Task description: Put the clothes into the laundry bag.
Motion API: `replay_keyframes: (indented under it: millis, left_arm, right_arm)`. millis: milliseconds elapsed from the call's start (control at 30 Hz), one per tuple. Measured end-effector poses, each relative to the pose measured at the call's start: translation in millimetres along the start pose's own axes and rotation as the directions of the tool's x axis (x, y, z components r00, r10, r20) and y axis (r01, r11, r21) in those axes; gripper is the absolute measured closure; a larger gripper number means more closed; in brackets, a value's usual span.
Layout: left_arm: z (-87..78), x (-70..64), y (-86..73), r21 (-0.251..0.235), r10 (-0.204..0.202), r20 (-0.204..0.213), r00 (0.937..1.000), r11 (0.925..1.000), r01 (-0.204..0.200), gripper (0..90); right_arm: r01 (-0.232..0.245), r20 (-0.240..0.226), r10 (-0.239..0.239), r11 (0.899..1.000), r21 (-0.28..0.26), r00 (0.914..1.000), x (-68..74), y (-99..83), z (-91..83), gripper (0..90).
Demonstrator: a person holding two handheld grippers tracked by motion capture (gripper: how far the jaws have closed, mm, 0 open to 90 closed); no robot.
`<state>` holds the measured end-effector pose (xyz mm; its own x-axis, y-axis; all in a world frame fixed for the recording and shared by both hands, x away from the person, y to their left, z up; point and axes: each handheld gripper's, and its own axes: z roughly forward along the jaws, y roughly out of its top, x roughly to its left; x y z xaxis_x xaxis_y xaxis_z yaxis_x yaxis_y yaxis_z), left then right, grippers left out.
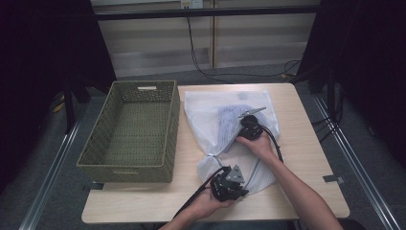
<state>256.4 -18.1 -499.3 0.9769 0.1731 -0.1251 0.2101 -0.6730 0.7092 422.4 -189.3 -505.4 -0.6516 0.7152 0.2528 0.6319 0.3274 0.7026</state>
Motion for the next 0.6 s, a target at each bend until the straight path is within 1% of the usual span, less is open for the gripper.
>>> replay_keyframes:
  millis: [67, 100, 133, 200, 233, 300, 333, 467, 500, 533, 567, 600]
  left_arm:
    - [-1.2, 0.3, 0.9, 0.020, 0.005, 0.000, 1.0000, 0.9998, -0.005, 87.3]
    - [-0.5, 0.1, 0.6, 0.011, 0.004, 0.001, 1.0000, 0.9999, -0.004, 87.3]
    - [-0.1, 0.0, 0.3, 0.003, 0.003, 0.002, 1.0000, 1.0000, -0.003, 87.3]
    - [0.9, -0.6, -0.2, -0.010, -0.003, 0.004, 1.0000, 0.9999, 0.003, 87.3]
    - [0.6, -0.1, 0.1, -0.002, 0.011, 0.002, 0.9999, 0.9999, -0.011, 87.3]
    - [1.2, -0.9, -0.2, -0.012, -0.005, 0.004, 1.0000, 0.9999, 0.005, 87.3]
    - [0.2, -0.7, 0.3, 0.004, -0.003, 0.001, 1.0000, 1.0000, 0.003, 87.3]
    - [0.5, -0.7, 0.3, 0.003, -0.004, 0.000, 1.0000, 1.0000, 0.004, 87.3]
    - [0.3, -0.3, 0.4, 0.006, -0.004, 0.002, 1.0000, 1.0000, 0.004, 87.3]
    - [0.1, -0.1, 0.5, 0.011, -0.003, 0.003, 1.0000, 0.9999, 0.003, 87.3]
    - [0.4, 0.0, 0.5, 0.007, -0.001, 0.004, 1.0000, 1.0000, 0.001, 87.3]
    - [1.3, -0.5, 0.4, -0.004, -0.009, 0.006, 0.9999, 1.0000, 0.009, 87.3]
  right_arm:
    - [0.008, -0.008, -0.008, 1.000, 0.004, 0.9999, 3.7, -1.6, -2.2, 75.2]
    - [0.020, -0.026, -0.020, 1.000, -0.002, 0.9995, 5.2, -3.5, -4.6, 73.9]
    - [0.020, -0.040, -0.020, 1.000, -0.001, 0.9990, 7.0, -5.8, -7.7, 72.9]
    - [0.033, -0.056, -0.034, 0.999, -0.008, 0.9978, 8.6, -8.8, -11.7, 72.1]
    - [0.036, -0.067, -0.036, 0.999, -0.014, 0.9971, 10.1, -11.4, -16.3, 71.1]
    - [0.038, -0.086, -0.040, 0.999, -0.021, 0.9955, 10.9, -14.8, -23.2, 69.8]
    - [0.043, -0.091, -0.045, 0.999, -0.023, 0.9948, 11.2, -16.8, -27.1, 69.3]
    - [0.050, -0.123, -0.054, 0.998, -0.040, 0.9909, 12.3, -25.5, -44.2, 67.8]
    - [0.057, -0.131, -0.063, 0.997, -0.050, 0.9893, 12.0, -27.6, -48.8, 67.5]
    - [0.056, -0.132, -0.063, 0.997, -0.057, 0.9892, 11.9, -29.5, -54.0, 67.5]
    - [0.059, -0.131, -0.066, 0.996, -0.063, 0.9892, 11.4, -30.9, -59.1, 67.7]
    - [0.058, -0.130, -0.067, 0.996, -0.073, 0.9892, 11.0, -31.7, -64.5, 68.4]
